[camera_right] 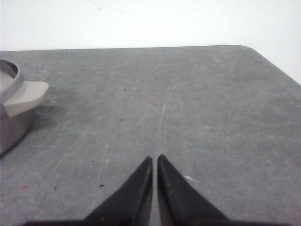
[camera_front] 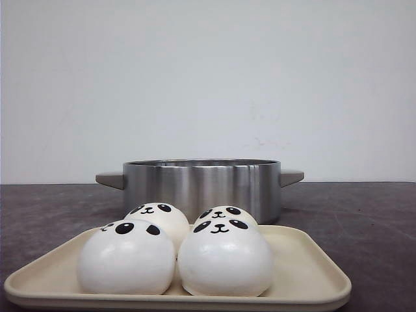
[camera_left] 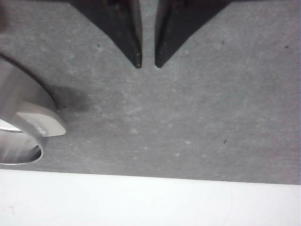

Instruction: Steam buns

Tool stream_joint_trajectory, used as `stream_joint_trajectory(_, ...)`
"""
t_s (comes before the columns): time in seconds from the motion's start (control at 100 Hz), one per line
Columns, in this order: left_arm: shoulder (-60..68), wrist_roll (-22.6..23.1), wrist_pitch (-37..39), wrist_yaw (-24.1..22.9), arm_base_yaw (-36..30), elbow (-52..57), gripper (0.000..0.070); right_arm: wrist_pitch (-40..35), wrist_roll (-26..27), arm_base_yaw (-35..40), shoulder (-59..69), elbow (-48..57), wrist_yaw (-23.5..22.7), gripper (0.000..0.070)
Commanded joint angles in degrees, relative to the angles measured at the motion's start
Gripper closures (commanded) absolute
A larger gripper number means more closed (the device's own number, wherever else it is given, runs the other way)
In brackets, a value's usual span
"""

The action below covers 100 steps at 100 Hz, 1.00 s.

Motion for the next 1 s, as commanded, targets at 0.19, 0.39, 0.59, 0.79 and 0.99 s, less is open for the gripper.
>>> stream_joint_trajectory(0.19,-0.09,0.55,1.01,0.15,0.02,-1.05,0.0683,0.68,0.28,0.04,-0.02,-0.17,0.22,0.0688)
stream_joint_trajectory(0.39,-0.09,-13.46,4.17,4.07,0.02,-0.9,0.0683,2.54,3.3,0.11,-0.02,-0.15,-0.07,0.0688)
stream_joint_trajectory(0.59,-0.09,-27.82,6.67,5.2,0.02,-0.26,0.0683,9.51,14.16,0.11,-0.02,0.09,-4.68,0.0688)
stream_joint_trajectory(0.79,-0.07,-31.82,7.3,11.21,0.02,2.6,0.0688,12.39,19.74,0.11,0.0,3.48,-10.01,0.0695)
stream_joint_trajectory(0.99,3.41,-28.79,2.89,16.28,-0.04,13.97,0.0686,-0.92,18.64,0.11,3.45,19.63,-11.85,0.0696)
